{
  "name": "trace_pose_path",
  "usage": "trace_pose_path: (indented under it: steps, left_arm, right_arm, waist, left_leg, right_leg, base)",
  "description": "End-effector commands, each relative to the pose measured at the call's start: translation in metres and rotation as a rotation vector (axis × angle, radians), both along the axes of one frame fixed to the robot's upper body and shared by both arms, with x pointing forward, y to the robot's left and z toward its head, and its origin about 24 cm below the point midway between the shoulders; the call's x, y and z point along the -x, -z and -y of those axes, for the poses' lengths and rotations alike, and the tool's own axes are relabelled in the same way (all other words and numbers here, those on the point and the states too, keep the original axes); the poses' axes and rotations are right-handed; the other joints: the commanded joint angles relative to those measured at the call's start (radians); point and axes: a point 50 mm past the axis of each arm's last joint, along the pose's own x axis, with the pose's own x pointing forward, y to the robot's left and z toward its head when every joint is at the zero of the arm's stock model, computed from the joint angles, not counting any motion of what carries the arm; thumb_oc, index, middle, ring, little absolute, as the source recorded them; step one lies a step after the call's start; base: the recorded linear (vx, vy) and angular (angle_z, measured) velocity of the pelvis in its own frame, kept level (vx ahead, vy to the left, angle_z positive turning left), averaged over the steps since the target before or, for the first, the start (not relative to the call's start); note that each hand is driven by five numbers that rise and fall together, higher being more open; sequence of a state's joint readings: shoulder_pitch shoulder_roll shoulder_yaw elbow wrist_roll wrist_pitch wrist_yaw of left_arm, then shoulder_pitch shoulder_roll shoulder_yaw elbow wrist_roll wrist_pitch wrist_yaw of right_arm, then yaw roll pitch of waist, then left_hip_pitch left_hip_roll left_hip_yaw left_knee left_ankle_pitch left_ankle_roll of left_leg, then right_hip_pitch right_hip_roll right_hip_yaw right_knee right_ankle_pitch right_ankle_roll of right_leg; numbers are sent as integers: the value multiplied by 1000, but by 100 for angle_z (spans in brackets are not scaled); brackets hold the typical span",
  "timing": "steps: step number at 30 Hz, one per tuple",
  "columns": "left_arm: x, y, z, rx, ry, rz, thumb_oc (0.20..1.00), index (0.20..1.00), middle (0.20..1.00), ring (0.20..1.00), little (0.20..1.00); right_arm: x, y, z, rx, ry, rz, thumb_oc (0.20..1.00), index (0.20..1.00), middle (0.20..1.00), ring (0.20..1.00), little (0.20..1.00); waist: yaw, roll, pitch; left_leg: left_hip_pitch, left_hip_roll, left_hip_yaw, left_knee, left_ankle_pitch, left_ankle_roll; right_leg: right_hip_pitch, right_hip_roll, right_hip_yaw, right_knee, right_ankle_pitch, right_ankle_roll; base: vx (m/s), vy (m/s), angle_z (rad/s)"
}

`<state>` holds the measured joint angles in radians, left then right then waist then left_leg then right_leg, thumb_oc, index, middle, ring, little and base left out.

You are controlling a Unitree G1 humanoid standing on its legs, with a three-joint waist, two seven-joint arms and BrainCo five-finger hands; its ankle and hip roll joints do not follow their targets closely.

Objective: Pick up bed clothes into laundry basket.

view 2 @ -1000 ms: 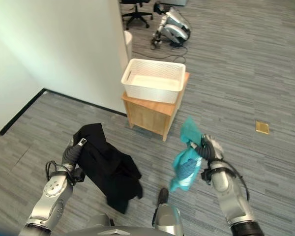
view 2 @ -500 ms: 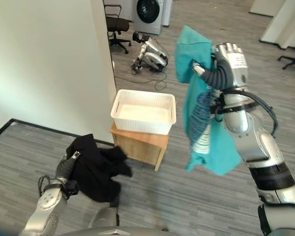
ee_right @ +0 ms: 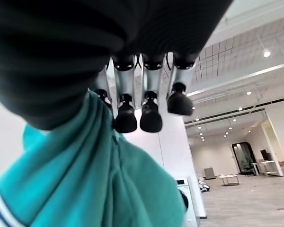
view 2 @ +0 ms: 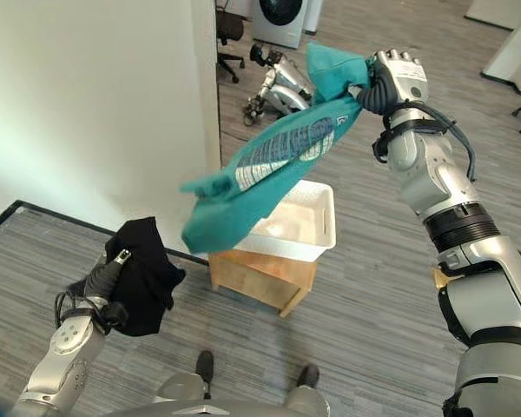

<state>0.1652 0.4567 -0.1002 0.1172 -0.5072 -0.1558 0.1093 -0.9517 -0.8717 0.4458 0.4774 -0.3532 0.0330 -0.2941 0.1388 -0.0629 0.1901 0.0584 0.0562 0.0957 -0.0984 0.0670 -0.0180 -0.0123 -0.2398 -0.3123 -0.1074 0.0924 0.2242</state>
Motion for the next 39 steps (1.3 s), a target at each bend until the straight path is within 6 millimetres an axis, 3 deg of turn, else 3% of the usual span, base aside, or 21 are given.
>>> trace_pose_path:
  steps: [1, 4, 9, 22, 25, 26, 28, 33, 37, 38, 39]
  left_arm:
    - [-3, -17, 12, 44, 45, 127, 200, 200, 200, 200, 200]
    - [3, -12, 15, 60, 49, 108, 200, 200, 200, 200, 200]
    - [7, -6, 15, 90, 27, 81, 200, 200, 200, 200, 200]
    - [10, -1, 11, 87, 11, 50, 200, 200, 200, 200, 200]
    - [9, -1, 11, 81, 16, 48, 200, 200, 200, 200, 200]
    - [10, -1, 11, 81, 17, 50, 200, 200, 200, 200, 200]
    - [10, 0, 11, 83, 18, 46, 200, 200, 200, 200, 200]
    - [13, 2, 11, 79, 24, 36, 200, 200, 200, 200, 200]
    - [12, 3, 12, 84, 37, 32, 200, 200, 200, 200, 200]
    - [11, 3, 12, 85, 41, 29, 200, 200, 200, 200, 200]
    - [11, 3, 12, 84, 40, 29, 200, 200, 200, 200, 200]
  right_arm:
    - [13, -79, -4, 24, 9, 267, 200, 200, 200, 200, 200]
    - [13, -88, -26, 4, -89, 280, 200, 200, 200, 200, 200]
    - [12, -77, -42, -39, -184, 243, 200, 200, 200, 200, 200]
    - [15, -53, -23, -63, -139, 186, 200, 200, 200, 200, 200]
    - [13, -37, -20, -85, -134, 142, 200, 200, 200, 200, 200]
    - [11, -19, -21, -105, -144, 92, 200, 200, 200, 200, 200]
    - [9, -5, -24, -118, -153, 51, 200, 200, 200, 200, 200]
    - [1, 21, -34, -136, -171, -39, 200, 200, 200, 200, 200]
    - [-12, 69, -40, -144, -124, -212, 200, 200, 200, 200, 200]
    - [-17, 98, -41, -142, -71, -301, 200, 200, 200, 200, 200]
    - [-17, 98, -42, -142, -72, -300, 200, 200, 200, 200, 200]
  waist:
    - [48, -28, -48]
    - [54, -22, -73]
    - [62, -16, -84]
    - [60, -14, -68]
    - [55, -11, -65]
    - [52, -7, -62]
    - [54, -6, -60]
    - [62, -5, -57]
    - [69, -1, -47]
    - [83, 8, -32]
    - [82, 7, -33]
  left_leg:
    - [101, 98, 55, 11, -158, -115]
    - [103, 105, 49, 11, -160, -117]
    - [95, 121, 46, 11, -156, -130]
    - [46, 134, 37, 11, -143, -151]
    - [41, 134, 36, 11, -142, -152]
    - [39, 133, 39, 11, -142, -152]
    - [37, 132, 42, 11, -142, -152]
    - [26, 133, 43, 11, -135, -156]
    - [11, 134, 39, 11, -128, -159]
    - [-4, 134, 35, 11, -122, -160]
    - [-5, 135, 34, 11, -121, -160]
  right_leg:
    - [30, 33, -10, 39, -8, -30]
    - [60, 47, -24, 20, -19, -40]
    - [76, 52, -41, 20, -39, -44]
    - [74, 57, -73, 20, -59, -49]
    - [75, 53, -75, 20, -59, -47]
    - [75, 51, -75, 20, -59, -47]
    - [74, 49, -76, 20, -59, -47]
    - [70, 46, -78, 20, -57, -48]
    - [61, 44, -82, 20, -53, -48]
    - [48, 43, -85, 20, -49, -47]
    - [46, 44, -85, 20, -49, -47]
  base:
    - [303, -26, 53]
    - [202, -11, 10]
    - [95, -5, 0]
    - [38, -1, 12]
    - [20, 8, 2]
    - [29, 15, 4]
    - [19, 9, 2]
    - [8, 1, 2]
    - [-4, -4, 7]
    - [-18, -6, 4]
    - [-78, -11, 2]
